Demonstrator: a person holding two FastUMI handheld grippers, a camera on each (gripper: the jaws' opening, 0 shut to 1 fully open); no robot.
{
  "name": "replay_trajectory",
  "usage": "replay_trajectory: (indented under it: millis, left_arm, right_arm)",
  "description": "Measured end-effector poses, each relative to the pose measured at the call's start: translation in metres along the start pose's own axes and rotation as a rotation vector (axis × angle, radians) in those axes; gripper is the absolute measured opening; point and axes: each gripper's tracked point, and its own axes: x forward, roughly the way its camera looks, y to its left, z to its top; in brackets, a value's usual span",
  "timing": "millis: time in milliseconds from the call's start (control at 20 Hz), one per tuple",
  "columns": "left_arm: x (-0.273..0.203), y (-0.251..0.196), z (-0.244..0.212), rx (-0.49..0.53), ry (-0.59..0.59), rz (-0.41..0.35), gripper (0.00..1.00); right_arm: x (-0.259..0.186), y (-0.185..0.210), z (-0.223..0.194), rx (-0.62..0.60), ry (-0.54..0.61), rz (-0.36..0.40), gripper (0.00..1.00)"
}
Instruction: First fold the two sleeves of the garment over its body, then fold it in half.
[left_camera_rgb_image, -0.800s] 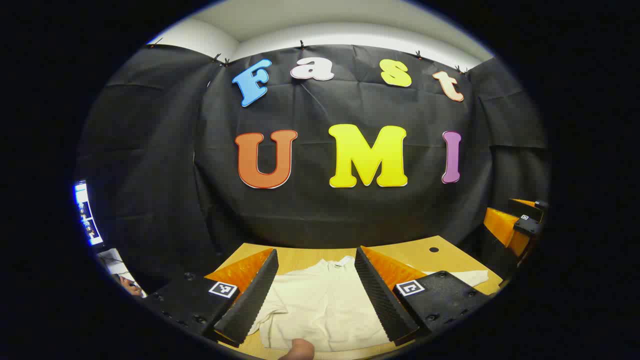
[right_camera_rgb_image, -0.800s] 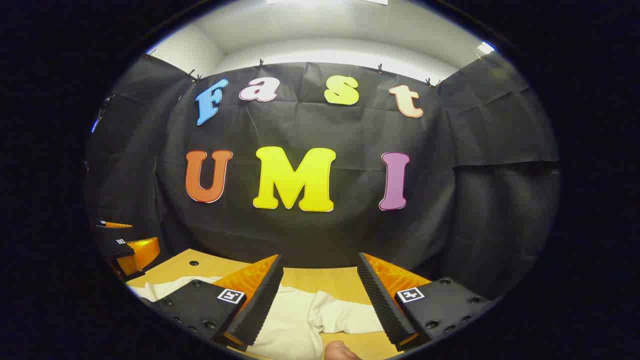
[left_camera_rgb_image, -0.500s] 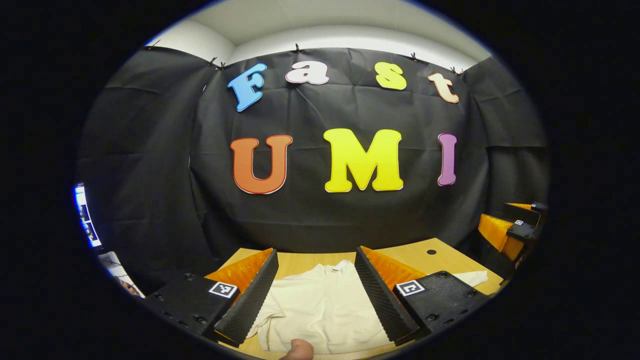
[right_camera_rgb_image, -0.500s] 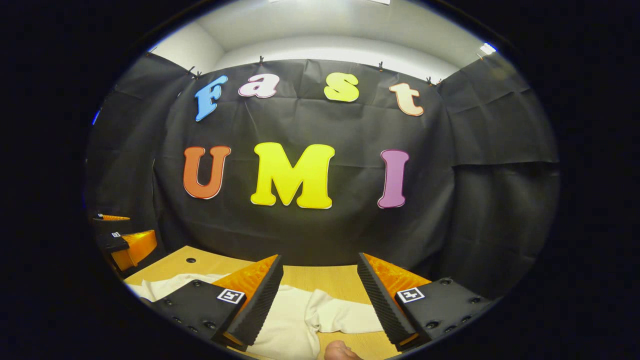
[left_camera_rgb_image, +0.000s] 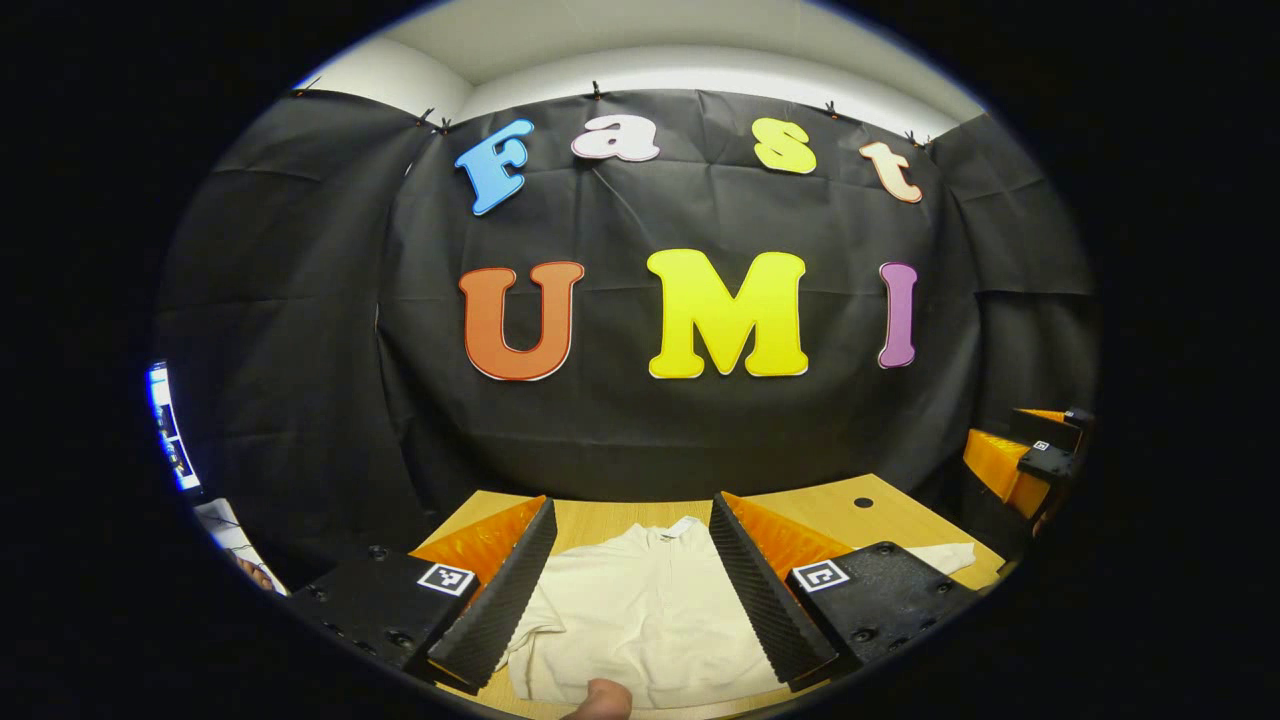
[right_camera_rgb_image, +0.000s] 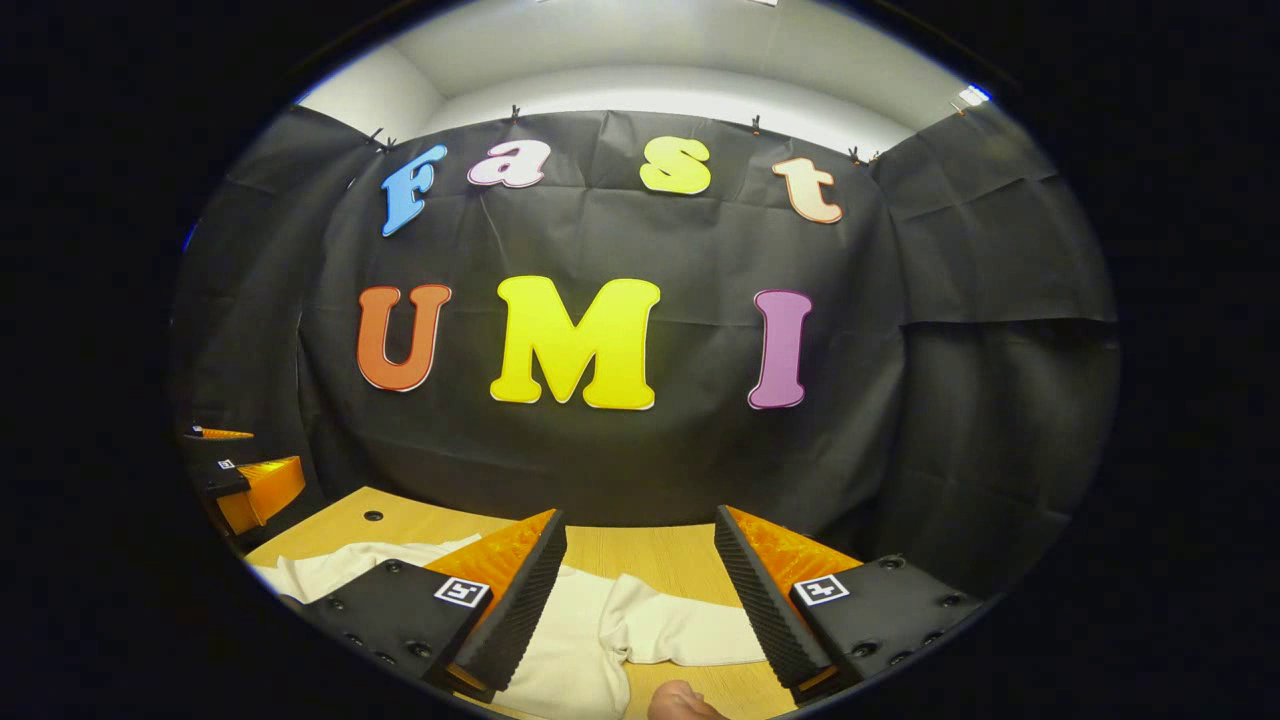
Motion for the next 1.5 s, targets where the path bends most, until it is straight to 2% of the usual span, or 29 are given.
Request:
replay_trajectory:
  millis: [100,300,600,750,800,1000,1300,1500]
  left_arm:
    - [0.000,-0.003,-0.001,-0.007,0.000,-0.001,0.99]
    - [-0.003,-0.014,0.004,-0.009,-0.007,-0.023,0.99]
    - [-0.004,-0.029,0.003,-0.003,-0.002,-0.029,0.99]
    - [-0.008,-0.038,0.002,-0.031,0.000,-0.023,0.99]
    - [-0.008,-0.040,0.003,-0.037,0.001,-0.017,0.99]
    - [-0.013,-0.043,-0.002,-0.023,0.016,0.032,0.99]
    - [-0.021,-0.050,-0.003,0.006,0.027,0.120,0.99]
    - [-0.025,-0.053,-0.003,-0.001,0.036,0.183,0.99]
  right_arm:
    - [0.003,-0.009,-0.004,-0.005,0.009,-0.009,0.94]
    - [0.018,-0.054,-0.017,0.038,0.037,-0.108,0.94]
    - [0.047,-0.155,-0.049,0.014,0.063,-0.271,0.94]
    - [0.061,-0.191,-0.102,0.055,0.204,-0.260,0.94]
    - [0.065,-0.211,-0.122,0.062,0.248,-0.279,0.94]
    - [0.072,-0.282,-0.208,0.026,0.430,-0.423,0.94]
    - [0.079,-0.325,-0.305,0.102,0.675,-0.468,0.94]
    - [0.084,-0.329,-0.342,0.156,0.803,-0.465,0.94]
